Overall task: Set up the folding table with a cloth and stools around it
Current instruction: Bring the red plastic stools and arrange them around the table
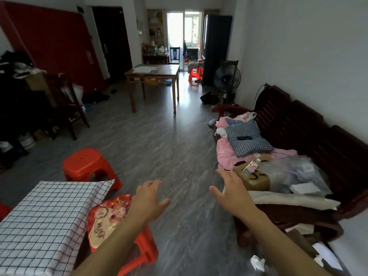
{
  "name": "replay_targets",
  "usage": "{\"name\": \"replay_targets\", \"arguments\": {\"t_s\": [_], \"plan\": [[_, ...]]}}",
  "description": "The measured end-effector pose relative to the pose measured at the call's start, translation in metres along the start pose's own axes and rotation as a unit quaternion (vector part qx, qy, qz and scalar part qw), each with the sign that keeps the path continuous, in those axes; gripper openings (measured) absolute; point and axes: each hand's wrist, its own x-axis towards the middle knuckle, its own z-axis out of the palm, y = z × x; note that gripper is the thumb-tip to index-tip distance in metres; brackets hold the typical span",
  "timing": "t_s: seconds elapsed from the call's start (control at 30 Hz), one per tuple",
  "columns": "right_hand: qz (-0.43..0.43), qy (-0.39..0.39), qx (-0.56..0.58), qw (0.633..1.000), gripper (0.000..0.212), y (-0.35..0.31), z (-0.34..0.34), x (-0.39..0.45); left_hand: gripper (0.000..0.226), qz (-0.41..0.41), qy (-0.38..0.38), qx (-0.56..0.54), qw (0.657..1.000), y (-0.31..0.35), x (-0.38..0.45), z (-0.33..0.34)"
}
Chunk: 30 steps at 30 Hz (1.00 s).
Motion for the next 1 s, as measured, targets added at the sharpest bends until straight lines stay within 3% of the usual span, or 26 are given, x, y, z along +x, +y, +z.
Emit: {"name": "replay_targets", "arguments": {"t_s": [0.43, 0.6, 1.0], "plan": [[0.002, -0.008, -0.003, 1.000, 0.062, 0.032, 0.016, 0.161, 0.071, 0.001, -0.007, -0.042, 0.999, 0.010, 0.177, 0.025], [0.006, -0.026, -0.029, 0.999, 0.062, 0.014, 0.031, 0.244, 0.060, 0.000, 0.006, -0.056, 0.998, -0.011, 0.259, 0.016], [-0.065, -0.126, -0.036, 0.989, 0.065, -0.020, 0.119, 0.421, 0.073, -0.110, 0.042, -0.075, 0.990, -0.104, 0.381, -0.001]]}}
